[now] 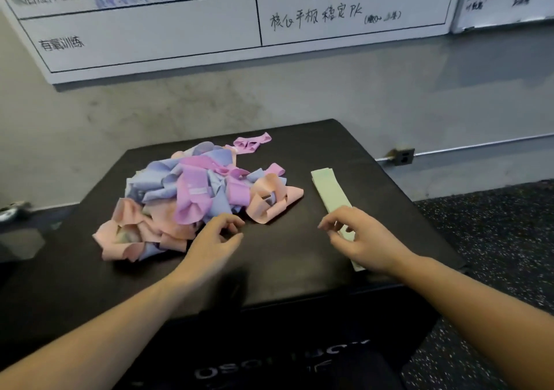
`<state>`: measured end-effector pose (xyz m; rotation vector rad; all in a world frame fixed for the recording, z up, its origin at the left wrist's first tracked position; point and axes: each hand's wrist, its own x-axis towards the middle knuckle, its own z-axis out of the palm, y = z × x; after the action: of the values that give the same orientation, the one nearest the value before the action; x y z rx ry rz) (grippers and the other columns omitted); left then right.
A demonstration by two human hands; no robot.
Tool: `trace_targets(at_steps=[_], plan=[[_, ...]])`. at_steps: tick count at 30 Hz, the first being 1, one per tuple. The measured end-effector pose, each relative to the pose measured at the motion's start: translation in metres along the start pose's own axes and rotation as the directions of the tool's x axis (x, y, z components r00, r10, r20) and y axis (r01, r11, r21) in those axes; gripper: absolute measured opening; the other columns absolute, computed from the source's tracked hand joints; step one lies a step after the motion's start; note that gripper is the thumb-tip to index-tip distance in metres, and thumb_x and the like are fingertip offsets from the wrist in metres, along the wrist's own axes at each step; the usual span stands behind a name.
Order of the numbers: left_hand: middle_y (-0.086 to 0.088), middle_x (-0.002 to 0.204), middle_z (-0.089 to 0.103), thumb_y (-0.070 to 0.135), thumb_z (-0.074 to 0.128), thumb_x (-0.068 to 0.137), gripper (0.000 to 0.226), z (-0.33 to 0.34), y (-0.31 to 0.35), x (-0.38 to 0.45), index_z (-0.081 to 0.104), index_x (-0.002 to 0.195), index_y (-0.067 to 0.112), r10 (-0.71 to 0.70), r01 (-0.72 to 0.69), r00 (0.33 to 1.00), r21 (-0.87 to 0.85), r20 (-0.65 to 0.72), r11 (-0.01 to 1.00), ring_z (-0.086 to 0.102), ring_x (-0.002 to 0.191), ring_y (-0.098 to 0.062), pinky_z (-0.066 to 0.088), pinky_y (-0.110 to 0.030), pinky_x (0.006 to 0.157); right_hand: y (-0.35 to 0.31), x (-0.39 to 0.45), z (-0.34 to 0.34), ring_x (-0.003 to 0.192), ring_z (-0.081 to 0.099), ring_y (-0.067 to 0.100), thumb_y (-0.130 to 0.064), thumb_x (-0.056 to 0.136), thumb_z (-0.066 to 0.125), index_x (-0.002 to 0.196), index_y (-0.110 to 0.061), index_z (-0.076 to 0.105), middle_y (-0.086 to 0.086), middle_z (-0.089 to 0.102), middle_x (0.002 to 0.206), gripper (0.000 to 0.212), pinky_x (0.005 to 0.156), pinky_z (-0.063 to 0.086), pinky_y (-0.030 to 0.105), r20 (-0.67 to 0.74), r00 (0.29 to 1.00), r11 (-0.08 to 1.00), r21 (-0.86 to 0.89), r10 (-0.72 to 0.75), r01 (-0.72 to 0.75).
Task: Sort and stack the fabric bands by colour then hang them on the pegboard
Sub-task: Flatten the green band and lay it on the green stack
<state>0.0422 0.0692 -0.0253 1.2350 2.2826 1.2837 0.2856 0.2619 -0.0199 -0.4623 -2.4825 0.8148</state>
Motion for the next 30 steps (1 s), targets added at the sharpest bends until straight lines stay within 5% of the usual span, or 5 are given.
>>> trace_targets(at_steps=[12,17,22,25,30], plan=[[0.004,0.094,0.063,-0.006,0.070,0.084,0.032,-0.095,-0.077,-0.067,0.065,0.090,0.025,0.017,0.016,0.963,0.120,-0.269,0.993,0.056,0.080,0.001,0.040,-0.009,0.073,-0.089,0.047,0.068,0.097,0.056,0.000,-0.008,0.089,0.064,0.107,-0.025,0.069,-0.012,0.065,0.102,0.025,0.080,0.039,0.007,0.182,0.975,0.992,0.013,-0.126,0.126],[0.000,0.123,0.056,0.008,0.077,0.080,0.037,-0.128,-0.118,-0.066,0.065,0.113,0.020,0.040,0.157,0.886,0.379,-0.462,0.912,0.052,0.116,-0.026,0.040,-0.047,0.098,-0.128,0.077,0.110,0.102,0.057,0.003,-0.009,0.091,0.061,0.112,-0.022,0.069,-0.012,0.066,0.109,0.026,0.090,0.044,0.014,0.245,0.947,0.978,0.024,-0.207,0.207],[0.001,0.140,0.055,0.017,0.074,0.086,0.059,-0.146,-0.147,-0.060,0.052,0.140,0.021,-0.108,0.187,0.953,0.267,-0.284,0.945,0.051,0.130,-0.020,0.038,-0.037,0.109,-0.173,0.120,0.160,0.103,0.057,0.006,-0.011,0.093,0.060,0.114,-0.022,0.068,-0.008,0.066,0.114,0.025,0.092,0.047,0.023,0.357,0.882,0.947,0.025,-0.308,0.321],[0.010,0.141,0.054,0.025,0.069,0.090,0.048,-0.142,-0.153,-0.066,0.057,0.136,0.028,-0.047,0.114,0.983,0.380,-0.180,0.918,0.053,0.127,-0.012,0.038,-0.028,0.107,-0.193,0.146,0.186,0.103,0.055,0.008,-0.014,0.095,0.058,0.115,-0.027,0.067,-0.007,0.065,0.117,0.025,0.089,0.046,0.025,0.426,0.840,0.930,0.007,-0.335,0.368],[0.016,0.124,0.060,0.032,0.063,0.092,0.026,-0.140,-0.157,-0.071,0.066,0.118,0.033,-0.009,0.108,0.963,0.356,-0.268,0.928,0.056,0.112,-0.006,0.044,-0.029,0.100,-0.218,0.185,0.224,0.084,0.055,0.008,-0.026,0.092,0.067,0.118,-0.032,0.062,-0.015,0.059,0.095,0.028,0.072,0.045,0.024,0.449,0.839,0.933,-0.033,-0.307,0.359]])
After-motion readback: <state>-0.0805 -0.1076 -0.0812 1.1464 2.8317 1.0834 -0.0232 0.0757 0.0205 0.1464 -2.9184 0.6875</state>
